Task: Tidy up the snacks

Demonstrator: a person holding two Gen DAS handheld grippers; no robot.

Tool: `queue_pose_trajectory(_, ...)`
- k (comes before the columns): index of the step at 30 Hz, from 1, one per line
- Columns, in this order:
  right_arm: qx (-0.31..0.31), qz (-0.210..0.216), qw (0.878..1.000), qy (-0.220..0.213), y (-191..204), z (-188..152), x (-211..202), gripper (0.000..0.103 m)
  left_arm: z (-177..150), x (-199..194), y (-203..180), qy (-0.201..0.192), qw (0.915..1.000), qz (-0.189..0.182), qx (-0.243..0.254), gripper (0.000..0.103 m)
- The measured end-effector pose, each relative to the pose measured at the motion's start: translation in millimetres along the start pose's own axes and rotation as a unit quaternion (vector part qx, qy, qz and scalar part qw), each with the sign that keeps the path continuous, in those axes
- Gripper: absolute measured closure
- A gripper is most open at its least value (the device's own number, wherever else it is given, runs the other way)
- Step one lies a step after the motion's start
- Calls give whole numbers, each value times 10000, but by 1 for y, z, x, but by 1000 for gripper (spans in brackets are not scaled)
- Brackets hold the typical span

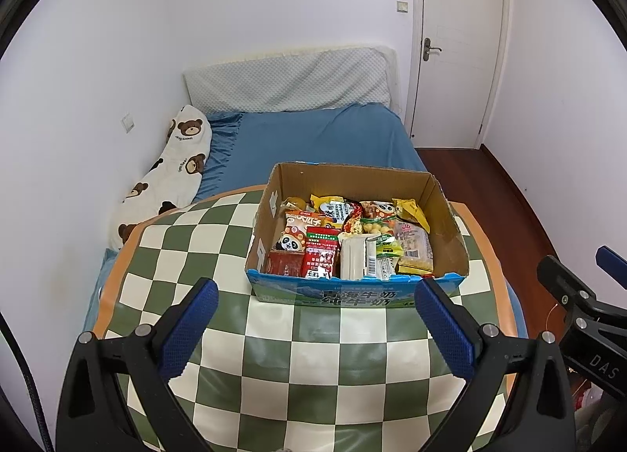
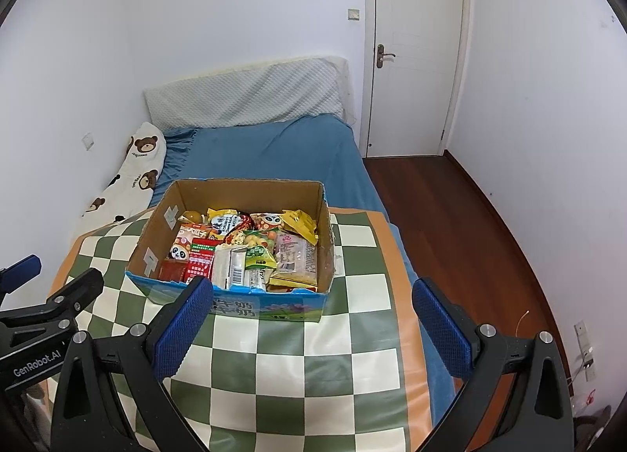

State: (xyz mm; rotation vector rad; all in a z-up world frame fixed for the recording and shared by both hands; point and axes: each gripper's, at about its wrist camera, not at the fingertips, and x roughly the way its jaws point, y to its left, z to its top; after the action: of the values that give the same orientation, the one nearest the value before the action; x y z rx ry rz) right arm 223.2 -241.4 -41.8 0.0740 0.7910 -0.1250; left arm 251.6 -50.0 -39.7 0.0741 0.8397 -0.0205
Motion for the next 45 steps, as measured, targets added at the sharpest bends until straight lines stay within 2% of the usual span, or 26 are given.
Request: queue_pose_trajectory(45, 51, -17, 10000, -41, -7, -3, -12, 0, -5, -7, -3, -39, 10000, 1, 25, 0)
